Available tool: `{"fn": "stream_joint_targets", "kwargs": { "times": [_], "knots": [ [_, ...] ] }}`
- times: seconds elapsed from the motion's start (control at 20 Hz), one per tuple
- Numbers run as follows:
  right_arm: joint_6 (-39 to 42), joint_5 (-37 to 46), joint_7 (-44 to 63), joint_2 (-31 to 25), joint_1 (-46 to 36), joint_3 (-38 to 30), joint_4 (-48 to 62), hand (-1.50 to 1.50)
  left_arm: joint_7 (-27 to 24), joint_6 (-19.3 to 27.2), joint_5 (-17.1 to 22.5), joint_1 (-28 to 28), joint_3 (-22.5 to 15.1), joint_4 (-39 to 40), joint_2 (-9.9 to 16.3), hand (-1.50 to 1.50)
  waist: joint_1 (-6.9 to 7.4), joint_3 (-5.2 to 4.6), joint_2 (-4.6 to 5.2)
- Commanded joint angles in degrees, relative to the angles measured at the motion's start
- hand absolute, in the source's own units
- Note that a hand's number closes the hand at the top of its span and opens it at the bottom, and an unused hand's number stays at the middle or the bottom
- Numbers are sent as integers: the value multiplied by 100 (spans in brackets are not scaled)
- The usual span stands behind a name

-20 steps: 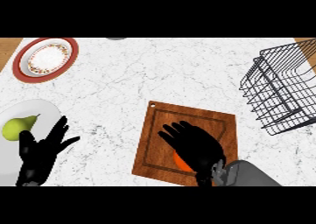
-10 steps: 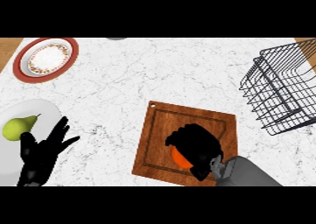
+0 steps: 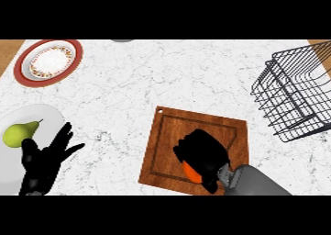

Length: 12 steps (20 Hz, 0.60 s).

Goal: Pick the squash from the cutting board and place it in the basket

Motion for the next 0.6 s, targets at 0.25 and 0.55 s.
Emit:
{"fn": "stream_joint_targets", "kwargs": {
  "times": [0.25,0.55],
  "knots": [
    [-649,432,1075,-961,2159,-67,-1582,150,155,-104,141,286,210,356,61,0,-402,-83,3],
    [-1717,720,1254,-1412,3261,-246,-3112,150,14,-217,74,405,103,491,-47,0,-306,-84,31]
  ]
}}
